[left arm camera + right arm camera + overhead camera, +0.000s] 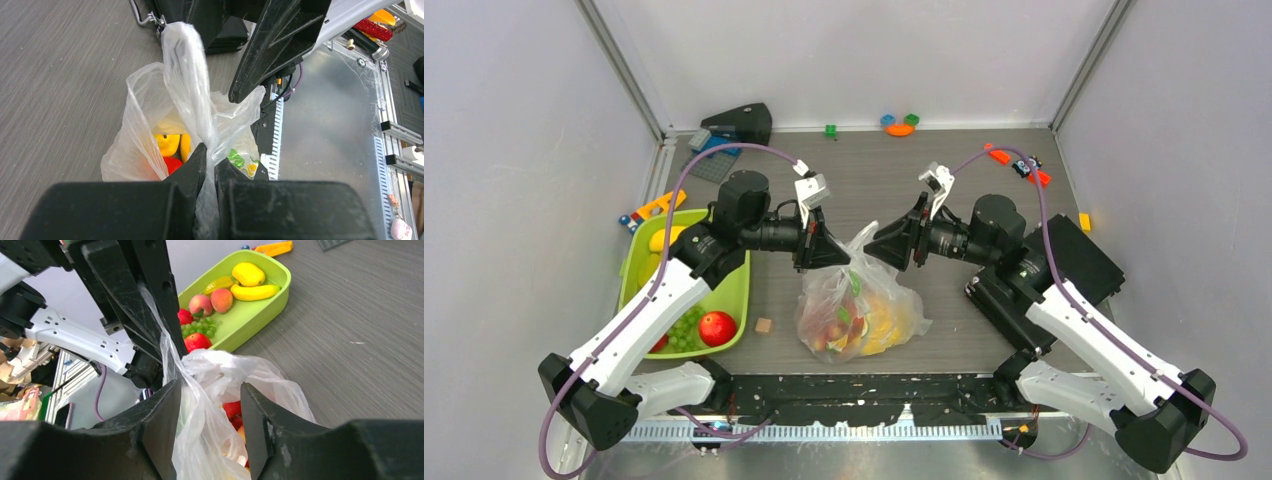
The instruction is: Place the fake fruits into the plastic bag and tie a complex knot
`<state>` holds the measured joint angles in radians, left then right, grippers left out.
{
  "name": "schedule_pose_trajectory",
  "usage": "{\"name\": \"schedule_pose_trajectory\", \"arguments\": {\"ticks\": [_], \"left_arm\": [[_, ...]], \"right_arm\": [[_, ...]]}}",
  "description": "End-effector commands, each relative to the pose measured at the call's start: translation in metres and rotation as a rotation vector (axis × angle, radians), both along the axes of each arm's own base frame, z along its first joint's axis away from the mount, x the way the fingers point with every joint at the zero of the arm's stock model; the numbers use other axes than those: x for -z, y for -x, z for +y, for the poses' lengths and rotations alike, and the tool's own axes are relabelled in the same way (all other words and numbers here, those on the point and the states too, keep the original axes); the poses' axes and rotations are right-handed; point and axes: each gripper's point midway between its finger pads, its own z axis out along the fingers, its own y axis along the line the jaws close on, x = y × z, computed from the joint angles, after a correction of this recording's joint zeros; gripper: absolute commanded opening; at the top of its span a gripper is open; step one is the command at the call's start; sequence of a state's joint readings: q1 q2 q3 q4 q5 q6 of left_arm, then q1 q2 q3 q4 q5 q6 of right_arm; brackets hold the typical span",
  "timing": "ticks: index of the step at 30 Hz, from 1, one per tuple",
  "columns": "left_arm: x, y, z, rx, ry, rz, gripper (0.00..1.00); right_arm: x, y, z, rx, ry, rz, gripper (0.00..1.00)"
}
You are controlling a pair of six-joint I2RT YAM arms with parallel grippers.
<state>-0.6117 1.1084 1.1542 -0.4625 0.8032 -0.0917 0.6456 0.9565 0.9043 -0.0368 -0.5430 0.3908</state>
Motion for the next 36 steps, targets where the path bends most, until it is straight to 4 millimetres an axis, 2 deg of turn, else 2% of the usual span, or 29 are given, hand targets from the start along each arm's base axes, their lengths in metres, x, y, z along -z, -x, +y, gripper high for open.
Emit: {"name": "schedule_pose_trajectory", "arguments": {"ticks": [1,7,12,19,27,29,31,32,36], "left_arm": [[-0.013,-0.001,0.000,0.004,0.036,-0.075,0.00],[-0.013,-0.001,-0.001,0.005,0.036,-0.074,0.00],[-0.012,-0.001,-0.001,0.004,0.035,-0.075,0.00],[-0.013,0.000,0.000,0.005,0.038,-0.080,0.00],[-0.013,-0.001,0.001,-0.002,0.035,-0.084,0.00],[-0.012,-0.001,0.000,-0.002,0.033,-0.081,0.00],[-0.012,-0.003,0.001,-0.010,0.031,-0.084,0.00],[-0.012,-0.003,0.001,-0.016,0.028,-0.085,0.00],[-0.011,-0.007,0.002,-0.037,0.019,-0.088,0.12]], "right_arm": [[-0.024,0.001,0.006,-0.031,-0.083,-0.042,0.49],[-0.023,0.000,0.009,-0.027,-0.073,-0.045,0.35],[-0.017,-0.006,0.008,0.013,-0.040,-0.047,0.35],[-0.009,-0.012,0.011,0.030,-0.014,-0.041,0.40],[-0.005,-0.017,0.009,0.062,0.005,-0.050,0.38],[-0.006,-0.017,0.009,0.065,0.004,-0.054,0.33],[-0.009,-0.015,0.010,0.060,-0.004,-0.061,0.20],[-0.010,-0.015,0.010,0.059,-0.008,-0.063,0.10],[-0.021,-0.008,0.011,0.062,-0.029,-0.084,0.05]]}}
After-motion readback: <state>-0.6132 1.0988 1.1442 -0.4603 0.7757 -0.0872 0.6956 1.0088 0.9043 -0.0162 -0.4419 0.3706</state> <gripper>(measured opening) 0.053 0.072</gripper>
